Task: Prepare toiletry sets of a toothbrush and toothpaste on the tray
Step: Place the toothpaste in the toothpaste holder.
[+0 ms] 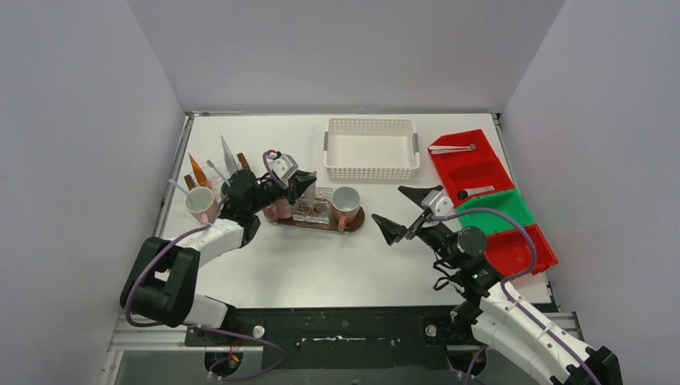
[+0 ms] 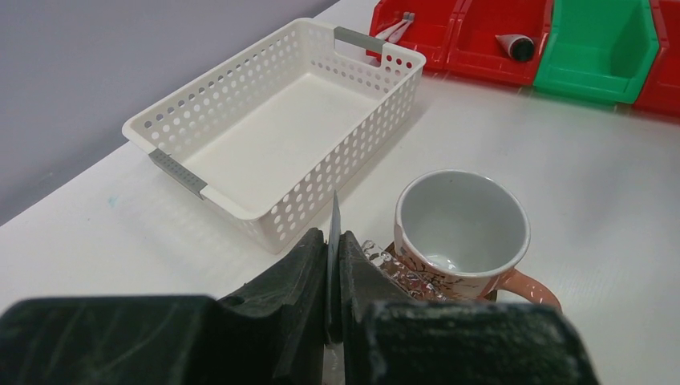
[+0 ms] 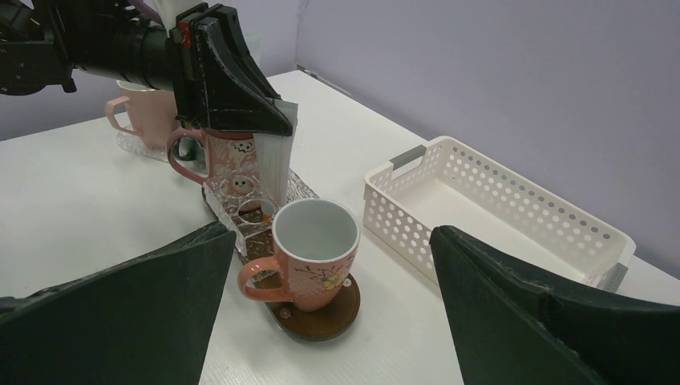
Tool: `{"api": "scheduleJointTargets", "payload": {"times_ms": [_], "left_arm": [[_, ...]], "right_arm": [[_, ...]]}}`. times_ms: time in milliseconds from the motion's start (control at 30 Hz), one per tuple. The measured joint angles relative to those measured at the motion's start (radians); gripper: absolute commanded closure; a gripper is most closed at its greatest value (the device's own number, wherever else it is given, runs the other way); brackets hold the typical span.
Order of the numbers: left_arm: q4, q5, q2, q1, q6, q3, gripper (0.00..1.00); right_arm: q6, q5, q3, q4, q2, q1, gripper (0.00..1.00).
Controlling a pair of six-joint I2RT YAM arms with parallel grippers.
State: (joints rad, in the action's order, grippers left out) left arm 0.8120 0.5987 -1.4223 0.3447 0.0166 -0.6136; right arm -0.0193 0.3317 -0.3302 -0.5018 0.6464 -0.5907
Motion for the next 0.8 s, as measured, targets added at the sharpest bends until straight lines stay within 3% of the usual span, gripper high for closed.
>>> {"api": "scheduleJointTargets", "payload": {"times_ms": [500, 667, 800], "left_arm": [[0.005, -0.011, -0.002, 0.000, 0.022, 0.002, 0.76], [0.005, -0.013, -0.002, 0.000, 0.023, 0.002, 0.65], [0.000, -0.026, 0.011, 0.000, 0.025, 0.003, 0.50]], "right_arm": [[-0.003, -0.001, 0.000, 0.000, -0.002, 0.000, 0.00], [-0.003, -0.002, 0.001, 0.000, -0.008, 0.000, 0.00], [-0.003, -0.002, 0.001, 0.001, -0.014, 0.000, 0.00]]}}
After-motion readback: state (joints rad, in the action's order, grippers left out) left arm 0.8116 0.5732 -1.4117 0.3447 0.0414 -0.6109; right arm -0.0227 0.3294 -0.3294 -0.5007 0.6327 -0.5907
